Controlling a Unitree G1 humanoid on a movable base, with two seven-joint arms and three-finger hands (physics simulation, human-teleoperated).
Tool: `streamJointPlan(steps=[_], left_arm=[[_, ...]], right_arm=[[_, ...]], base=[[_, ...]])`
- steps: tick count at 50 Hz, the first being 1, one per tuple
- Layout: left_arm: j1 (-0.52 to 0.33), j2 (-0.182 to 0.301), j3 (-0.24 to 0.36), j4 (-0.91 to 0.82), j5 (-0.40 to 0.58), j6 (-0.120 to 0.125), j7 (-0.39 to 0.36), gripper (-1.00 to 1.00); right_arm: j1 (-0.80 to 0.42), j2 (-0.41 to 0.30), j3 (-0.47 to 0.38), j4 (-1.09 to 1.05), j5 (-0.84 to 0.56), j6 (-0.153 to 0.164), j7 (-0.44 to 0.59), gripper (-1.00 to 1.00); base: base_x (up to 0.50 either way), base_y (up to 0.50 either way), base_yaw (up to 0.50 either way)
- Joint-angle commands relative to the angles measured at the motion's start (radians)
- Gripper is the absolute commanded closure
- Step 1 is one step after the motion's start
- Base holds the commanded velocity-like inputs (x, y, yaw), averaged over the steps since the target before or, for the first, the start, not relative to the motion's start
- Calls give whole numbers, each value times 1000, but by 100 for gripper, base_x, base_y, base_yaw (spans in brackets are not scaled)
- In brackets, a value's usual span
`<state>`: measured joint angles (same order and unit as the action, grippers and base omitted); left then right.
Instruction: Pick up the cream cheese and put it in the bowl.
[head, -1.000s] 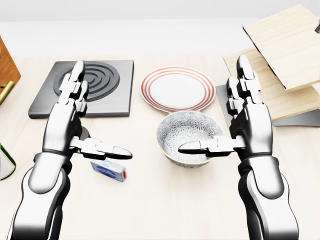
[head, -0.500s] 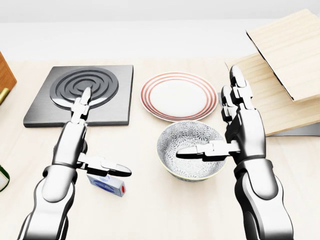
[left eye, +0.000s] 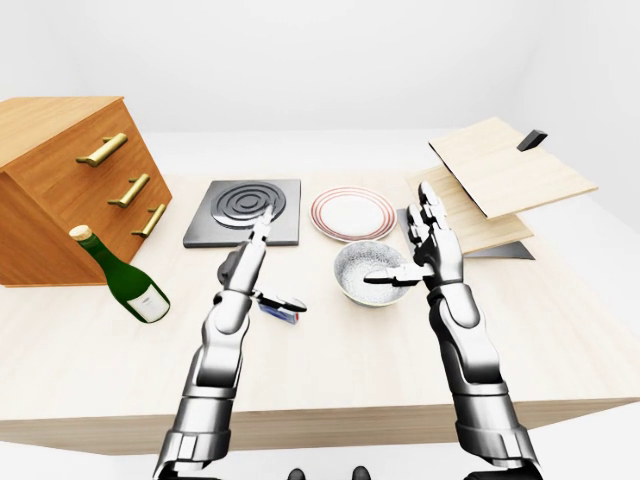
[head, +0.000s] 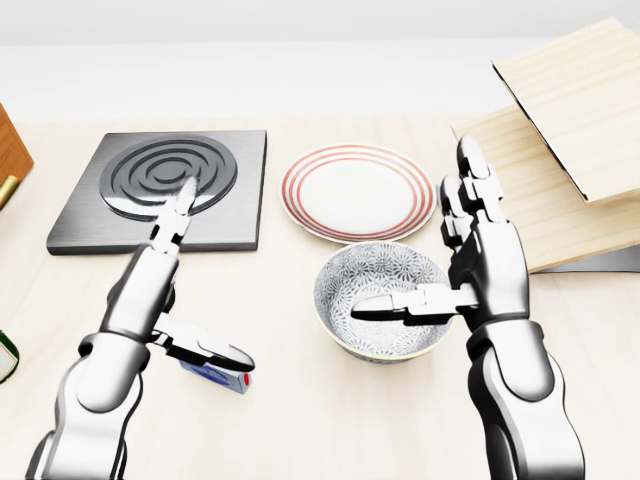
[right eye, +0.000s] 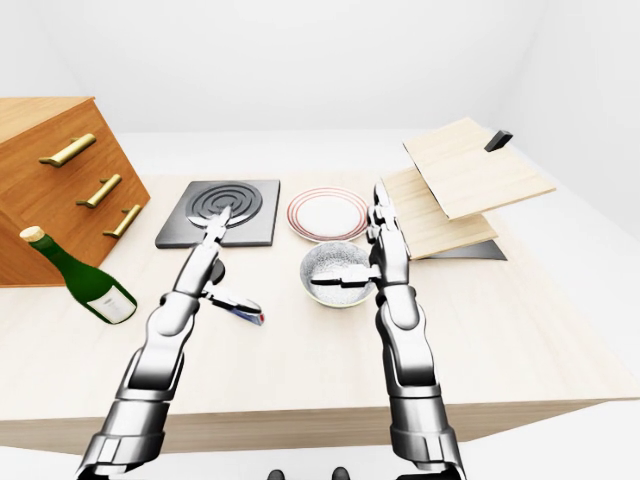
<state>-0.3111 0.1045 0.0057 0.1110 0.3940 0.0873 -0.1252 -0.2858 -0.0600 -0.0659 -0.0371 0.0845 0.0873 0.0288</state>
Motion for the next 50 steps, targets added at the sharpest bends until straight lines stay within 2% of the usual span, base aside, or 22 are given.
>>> streamJointPlan(steps=[1,2,3,4,5,9,10,13,14,16,18,21,23,25,26,31,38,46,47,48,49,50], left_arm=[[-8,39,-38,-228,115,0,-319,-100],[-12,42,-44,-223,149,0,-356,-100],[-35,58,-57,-179,232,0,-350,-100],[-37,58,-60,-171,287,0,-357,-100],[-34,55,-63,-177,322,0,-395,-100],[-56,51,-65,-154,488,0,-421,-100],[-57,45,-63,-144,511,0,-455,-100],[-74,43,-54,-92,604,0,-431,-100],[-78,40,-52,-90,619,0,-452,-100],[-81,43,-50,-80,668,0,-435,-100],[-82,41,-50,-79,713,0,-450,-100],[-83,36,-44,-83,742,-2,-461,-100],[-84,33,-42,-81,753,-17,-456,-100],[-96,43,-48,-57,790,-47,-421,-100],[-104,54,-61,-21,828,-84,-374,-100],[-122,37,-74,60,920,-135,-291,-100],[-137,10,-87,92,953,-153,-262,-100],[-147,-2,-93,149,971,-148,-241,-100],[-141,0,-96,157,976,-151,-243,-82],[-141,0,-96,157,976,-152,-243,-82],[-141,5,-100,174,990,-157,-225,-69],[-138,6,-100,178,993,-159,-220,-69]], right_arm=[[-4,-6,-8,7,4,0,-6,-100],[-6,-7,-9,7,4,0,-7,-100],[-9,-11,-14,27,7,0,-1,-100],[-8,-11,-14,25,7,0,-1,-100],[-7,-12,-15,25,9,0,-1,-100],[-9,-15,-16,32,11,0,0,-100],[-10,-14,-15,31,11,0,1,-100],[-12,-14,-14,37,10,0,2,-100],[-12,-15,-15,39,10,0,3,-100],[-12,-16,-16,41,10,0,4,-100],[-13,-16,-18,45,12,0,4,-100],[-14,-15,-15,49,11,0,4,-100],[-15,-15,-14,52,10,0,4,-100],[-15,-15,-14,52,10,0,5,-100],[-13,-14,-14,52,10,0,5,-100],[-13,-14,-13,50,9,0,5,-100],[-17,-13,-13,67,10,0,6,-100],[-10,-14,-17,52,16,0,5,-100],[-10,-14,-16,47,16,0,4,-100],[-10,-14,-16,47,16,0,4,-100],[-11,-14,-16,45,16,0,3,-100],[-12,-13,-15,47,16,0,2,-100]], base=[[0,0,0],[0,0,0],[0,0,0],[0,0,0],[0,0,0],[0,0,0],[0,0,0],[0,0,0],[0,0,0],[0,0,0],[0,0,0],[0,0,0],[0,0,0],[0,0,0],[0,0,0],[0,0,0],[0,0,0],[0,0,0],[0,0,0],[0,0,0],[0,0,0],[0,0,0]])
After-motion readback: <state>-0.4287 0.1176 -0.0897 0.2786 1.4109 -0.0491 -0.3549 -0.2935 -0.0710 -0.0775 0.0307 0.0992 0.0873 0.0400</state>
